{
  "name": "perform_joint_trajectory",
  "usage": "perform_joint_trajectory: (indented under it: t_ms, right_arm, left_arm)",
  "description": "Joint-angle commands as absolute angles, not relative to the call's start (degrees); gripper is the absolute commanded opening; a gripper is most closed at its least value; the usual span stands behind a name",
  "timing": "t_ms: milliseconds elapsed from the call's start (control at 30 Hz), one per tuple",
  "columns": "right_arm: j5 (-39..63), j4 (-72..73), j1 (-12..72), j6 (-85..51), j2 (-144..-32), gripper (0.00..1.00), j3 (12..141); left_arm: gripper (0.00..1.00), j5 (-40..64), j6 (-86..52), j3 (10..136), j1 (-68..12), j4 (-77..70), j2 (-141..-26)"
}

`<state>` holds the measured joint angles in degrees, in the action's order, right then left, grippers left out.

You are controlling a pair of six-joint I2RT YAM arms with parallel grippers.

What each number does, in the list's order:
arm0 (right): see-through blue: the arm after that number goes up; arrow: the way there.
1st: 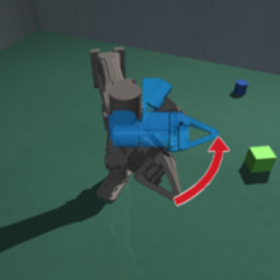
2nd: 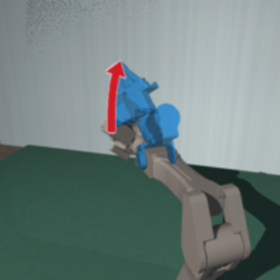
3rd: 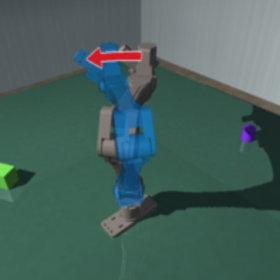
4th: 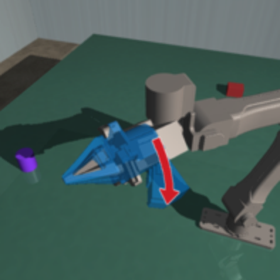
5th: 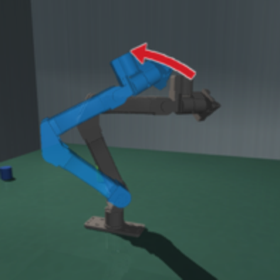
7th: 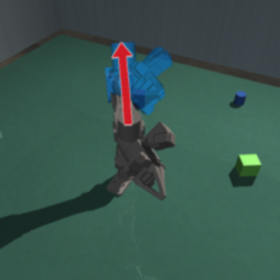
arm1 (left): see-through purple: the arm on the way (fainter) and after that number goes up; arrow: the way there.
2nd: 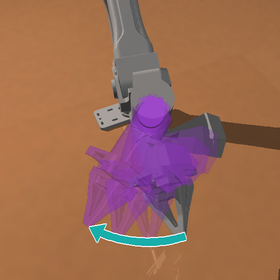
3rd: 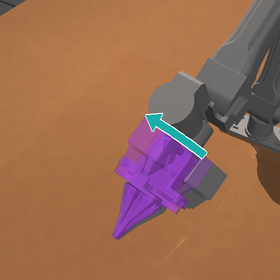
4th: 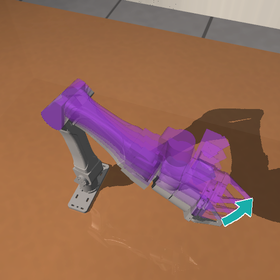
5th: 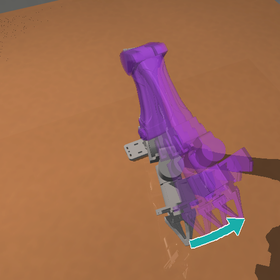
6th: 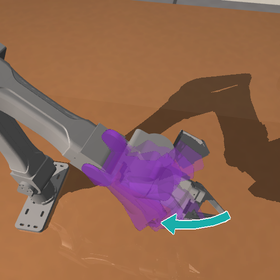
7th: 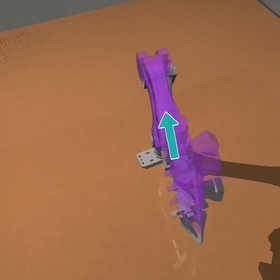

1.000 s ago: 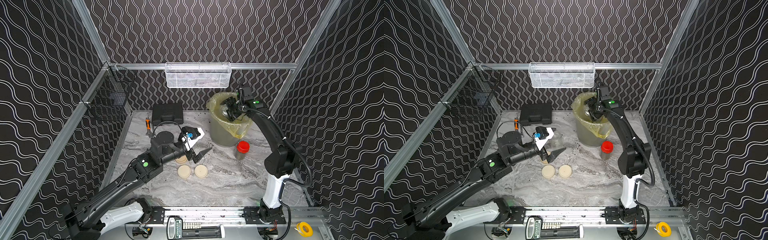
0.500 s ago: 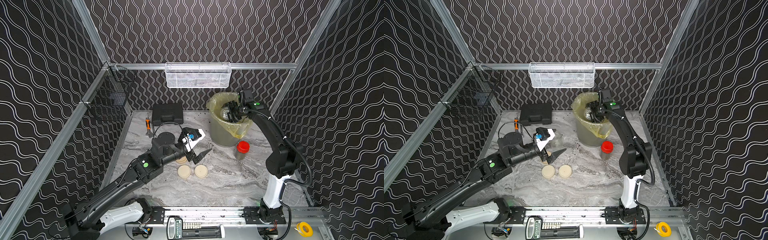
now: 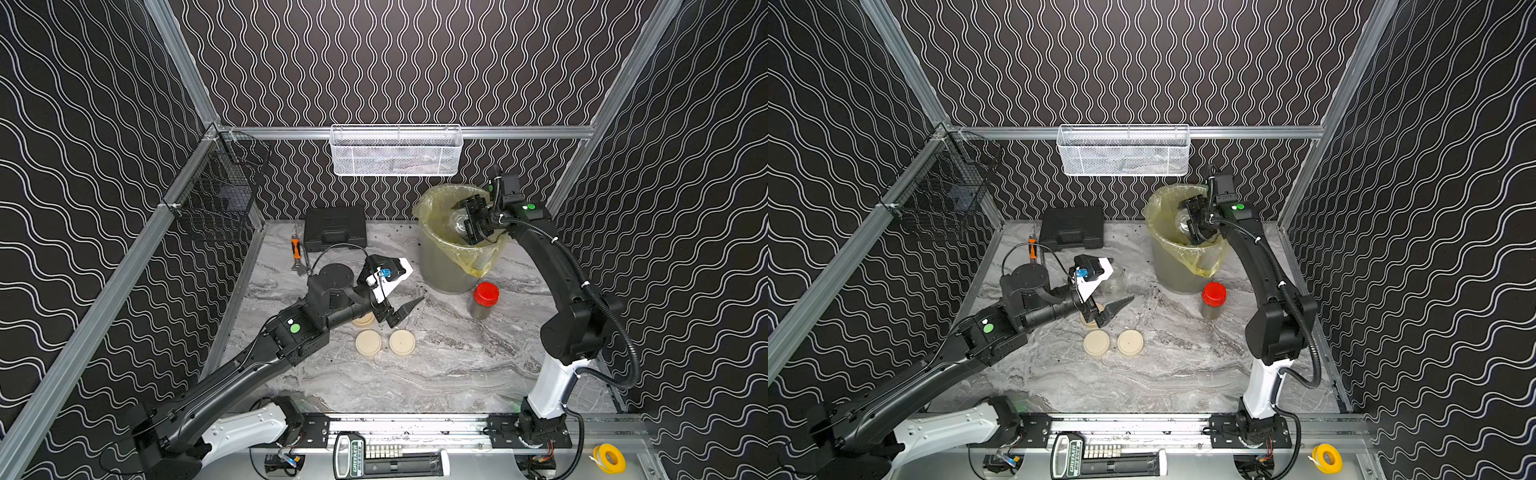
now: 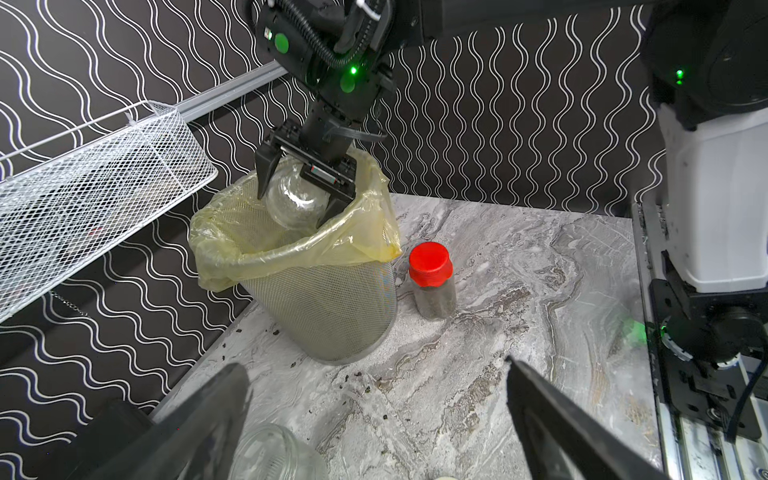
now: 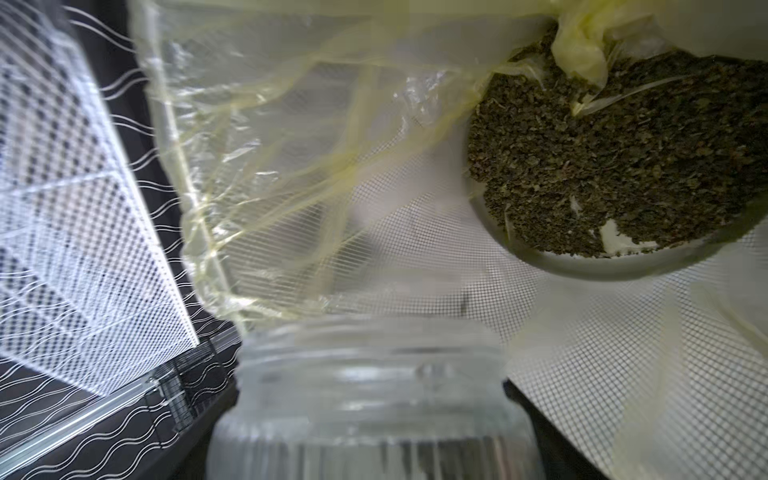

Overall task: Empty moldy tea leaves from jars
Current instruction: Pour the moldy tea leaves from the jar into the trash bin.

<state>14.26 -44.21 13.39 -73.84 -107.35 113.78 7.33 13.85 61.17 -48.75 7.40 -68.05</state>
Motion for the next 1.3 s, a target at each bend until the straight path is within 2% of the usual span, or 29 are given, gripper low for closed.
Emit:
perform_joint_trajectory:
  t_ms: [0, 67, 233, 433, 733, 833, 933, 1033, 1167, 1267]
  right_arm:
    - [13.7, -44.4, 13.4, -74.2, -105.6, 0.0, 115.5]
    - [13.4, -42.7, 13.4, -75.0, -103.6, 0.01, 114.3]
    - [13.8, -30.8, 13.4, -78.7, -98.3, 0.0, 99.9]
    - [18.9, -44.7, 12.2, -75.5, -108.4, 0.0, 109.9]
    - [13.6, -43.7, 12.2, -74.8, -109.1, 0.0, 110.2]
    - [11.8, -43.5, 12.7, -67.0, -109.1, 0.0, 112.5]
    - [4.4, -44.3, 13.0, -57.0, -106.3, 0.0, 113.6]
    - [0.9, -37.2, 13.0, -45.9, -101.3, 0.0, 107.7]
    - [7.1, -20.0, 12.7, -27.9, -90.9, 0.0, 94.0]
    - [12.0, -7.6, 12.3, -19.8, -82.8, 0.0, 83.7]
  left_arm:
    - [0.99, 6.8, 14.4, 61.6, -48.8, 6.2, -68.4]
    - [0.99, 6.8, 14.4, 61.5, -48.8, 6.2, -68.4]
    - [0.99, 6.8, 14.3, 61.5, -48.8, 6.2, -68.4]
    - [0.99, 6.8, 14.3, 61.6, -48.8, 6.2, -68.3]
    - [0.99, 6.7, 14.6, 61.5, -48.8, 6.2, -67.9]
    - [0.99, 7.0, 14.4, 61.7, -48.8, 6.4, -68.1]
    - [0.99, 6.3, 13.0, 61.9, -48.8, 6.6, -68.2]
    - [0.99, 7.2, 7.9, 63.8, -47.9, 7.1, -69.1]
    - [0.99, 13.1, -8.7, 67.6, -42.5, 4.9, -70.7]
    - [0.99, 16.2, -22.2, 70.4, -39.7, 1.6, -73.3]
